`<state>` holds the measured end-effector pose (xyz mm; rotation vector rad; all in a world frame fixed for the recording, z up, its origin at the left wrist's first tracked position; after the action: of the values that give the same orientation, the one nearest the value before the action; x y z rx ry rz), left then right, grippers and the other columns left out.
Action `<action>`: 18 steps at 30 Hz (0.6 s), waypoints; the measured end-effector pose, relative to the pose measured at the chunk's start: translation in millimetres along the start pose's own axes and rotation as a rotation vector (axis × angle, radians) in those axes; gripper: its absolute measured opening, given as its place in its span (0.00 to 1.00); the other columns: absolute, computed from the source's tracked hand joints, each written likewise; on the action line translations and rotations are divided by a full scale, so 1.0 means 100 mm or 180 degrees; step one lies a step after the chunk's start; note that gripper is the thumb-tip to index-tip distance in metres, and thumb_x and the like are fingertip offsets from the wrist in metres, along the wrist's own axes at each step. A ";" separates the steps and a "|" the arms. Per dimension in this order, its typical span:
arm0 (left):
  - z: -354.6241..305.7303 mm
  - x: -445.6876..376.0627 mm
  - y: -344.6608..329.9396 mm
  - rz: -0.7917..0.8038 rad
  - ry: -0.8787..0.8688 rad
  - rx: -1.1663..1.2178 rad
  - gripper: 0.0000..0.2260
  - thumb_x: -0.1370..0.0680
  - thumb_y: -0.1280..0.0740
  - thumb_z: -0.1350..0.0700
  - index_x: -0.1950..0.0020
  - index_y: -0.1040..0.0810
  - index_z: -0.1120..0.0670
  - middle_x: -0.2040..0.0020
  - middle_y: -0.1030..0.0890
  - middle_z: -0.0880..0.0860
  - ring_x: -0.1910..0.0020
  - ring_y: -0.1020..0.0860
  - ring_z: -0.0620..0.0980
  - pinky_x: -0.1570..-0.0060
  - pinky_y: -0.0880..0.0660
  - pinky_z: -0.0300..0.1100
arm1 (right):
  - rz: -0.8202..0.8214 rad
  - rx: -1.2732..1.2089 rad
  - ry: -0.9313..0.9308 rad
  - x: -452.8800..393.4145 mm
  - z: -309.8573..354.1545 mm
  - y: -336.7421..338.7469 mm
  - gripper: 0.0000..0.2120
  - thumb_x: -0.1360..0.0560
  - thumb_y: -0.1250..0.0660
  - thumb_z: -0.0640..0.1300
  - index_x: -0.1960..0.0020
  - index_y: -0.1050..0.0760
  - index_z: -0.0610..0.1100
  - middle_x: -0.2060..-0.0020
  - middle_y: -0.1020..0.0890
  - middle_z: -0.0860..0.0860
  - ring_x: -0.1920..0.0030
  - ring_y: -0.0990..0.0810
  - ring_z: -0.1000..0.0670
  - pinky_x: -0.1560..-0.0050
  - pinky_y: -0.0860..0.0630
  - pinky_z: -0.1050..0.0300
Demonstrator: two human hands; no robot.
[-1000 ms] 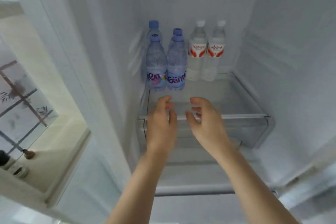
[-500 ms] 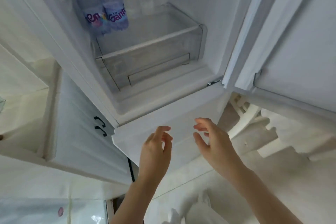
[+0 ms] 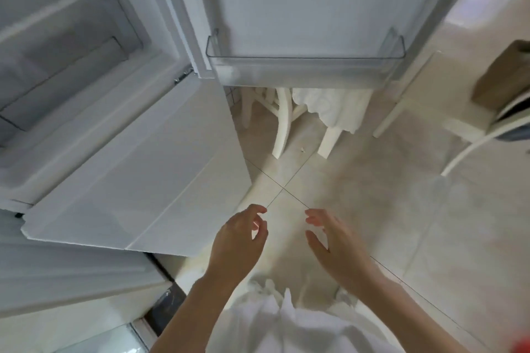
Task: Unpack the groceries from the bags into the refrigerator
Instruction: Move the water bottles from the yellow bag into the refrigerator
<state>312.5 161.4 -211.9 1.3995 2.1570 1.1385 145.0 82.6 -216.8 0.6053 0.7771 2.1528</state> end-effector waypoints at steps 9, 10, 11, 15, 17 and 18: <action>-1.56 -0.13 -1.40 0.0361 -0.0265 0.0058 0.07 0.22 0.36 0.54 0.44 0.22 0.47 0.61 0.21 0.41 0.60 0.23 0.37 0.54 0.23 0.42 | -0.0294 -0.0016 -0.0608 0.72 -1.65 1.31 0.14 0.21 0.38 0.46 0.36 0.30 0.50 0.46 0.22 0.58 0.45 0.24 0.59 0.45 0.27 0.63; -1.73 -0.13 -1.57 0.0441 -0.0298 0.0059 0.08 0.22 0.36 0.54 0.44 0.22 0.47 0.61 0.21 0.41 0.60 0.23 0.38 0.54 0.23 0.43 | -0.0334 -0.0010 -0.0655 0.76 -1.80 1.46 0.14 0.21 0.38 0.45 0.36 0.30 0.49 0.46 0.22 0.58 0.45 0.24 0.58 0.46 0.29 0.65; -1.90 -0.14 -1.73 0.0519 -0.0327 0.0055 0.08 0.21 0.36 0.54 0.44 0.22 0.48 0.61 0.21 0.41 0.60 0.22 0.39 0.54 0.23 0.43 | -0.0369 -0.0012 -0.0715 0.79 -1.94 1.59 0.14 0.21 0.37 0.44 0.36 0.30 0.48 0.46 0.22 0.57 0.45 0.23 0.58 0.46 0.29 0.66; -2.42 -0.23 -2.17 0.0798 -0.0544 -0.0107 0.07 0.21 0.36 0.54 0.44 0.23 0.49 0.62 0.21 0.42 0.61 0.23 0.40 0.56 0.23 0.41 | -0.0467 -0.0108 -0.0939 0.82 -2.40 1.99 0.15 0.21 0.37 0.44 0.36 0.29 0.46 0.48 0.22 0.55 0.46 0.23 0.55 0.45 0.27 0.60; -2.57 -0.32 -2.30 0.0888 -0.0617 -0.0200 0.08 0.21 0.36 0.54 0.44 0.23 0.49 0.62 0.21 0.42 0.61 0.22 0.40 0.56 0.23 0.43 | -0.0505 -0.0137 -0.0994 0.77 -2.58 2.13 0.15 0.22 0.37 0.43 0.36 0.29 0.45 0.49 0.21 0.55 0.46 0.22 0.55 0.45 0.26 0.59; -2.62 -0.37 -2.36 0.0910 -0.0618 -0.0233 0.08 0.21 0.36 0.54 0.43 0.23 0.48 0.62 0.21 0.41 0.61 0.22 0.40 0.56 0.22 0.43 | -0.0529 -0.0150 -0.1014 0.72 -2.65 2.19 0.15 0.22 0.37 0.44 0.36 0.29 0.45 0.48 0.21 0.55 0.47 0.22 0.55 0.45 0.26 0.59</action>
<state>17.7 -34.3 -233.4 1.7472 1.8064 1.1113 -172.9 -66.2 -239.7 0.8053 0.5795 1.8586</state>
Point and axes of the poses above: each hand's wrist, its own x-axis away from the middle knuckle, its own y-axis out of the back of the hand, z = x × y, the point moved 10 cm from there along -x, towards the middle knuckle
